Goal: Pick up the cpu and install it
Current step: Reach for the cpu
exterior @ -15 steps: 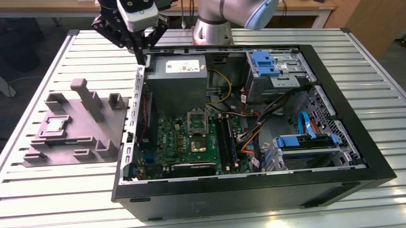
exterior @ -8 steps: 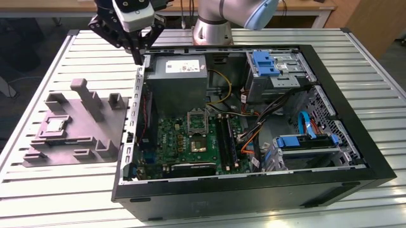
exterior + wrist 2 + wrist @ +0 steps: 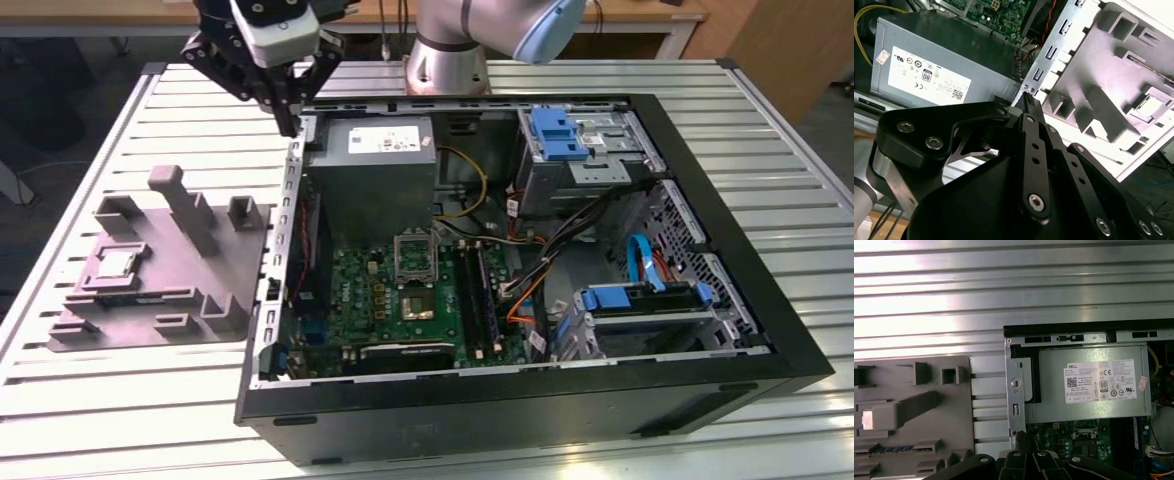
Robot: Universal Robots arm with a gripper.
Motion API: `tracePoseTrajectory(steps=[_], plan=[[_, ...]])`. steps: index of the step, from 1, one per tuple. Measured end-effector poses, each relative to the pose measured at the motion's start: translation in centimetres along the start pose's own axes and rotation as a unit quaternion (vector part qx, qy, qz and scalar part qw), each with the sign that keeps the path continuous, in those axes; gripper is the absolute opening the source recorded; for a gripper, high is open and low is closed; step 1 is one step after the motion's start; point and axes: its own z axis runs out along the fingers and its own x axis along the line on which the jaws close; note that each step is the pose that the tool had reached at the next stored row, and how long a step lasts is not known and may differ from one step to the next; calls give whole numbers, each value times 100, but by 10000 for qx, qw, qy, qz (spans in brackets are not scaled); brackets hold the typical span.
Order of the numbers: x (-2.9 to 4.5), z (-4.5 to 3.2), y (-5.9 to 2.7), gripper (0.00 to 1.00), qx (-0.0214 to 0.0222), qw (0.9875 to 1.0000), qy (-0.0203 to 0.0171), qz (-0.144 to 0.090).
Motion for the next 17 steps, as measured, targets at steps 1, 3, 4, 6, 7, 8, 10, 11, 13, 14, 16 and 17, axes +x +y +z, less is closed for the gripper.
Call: tracePoseTrajectory(steps=[1, 3, 4, 6, 7, 8, 10, 11, 13, 14, 16, 17], plan=[[3, 0, 0, 11, 0, 10000, 0, 0], [10, 0, -1, 11, 0, 10000, 0, 0], [13, -1, -1, 11, 0, 10000, 0, 0], [19, -1, -1, 11, 0, 10000, 0, 0], [22, -1, -2, 11, 0, 10000, 0, 0], [26, -1, -2, 11, 0, 10000, 0, 0], [33, -1, -2, 11, 0, 10000, 0, 0], [35, -1, -3, 11, 0, 10000, 0, 0], [35, -1, -3, 11, 0, 10000, 0, 0], [36, -1, -3, 11, 0, 10000, 0, 0], [36, -1, -3, 11, 0, 10000, 0, 0], [36, -1, -3, 11, 0, 10000, 0, 0]])
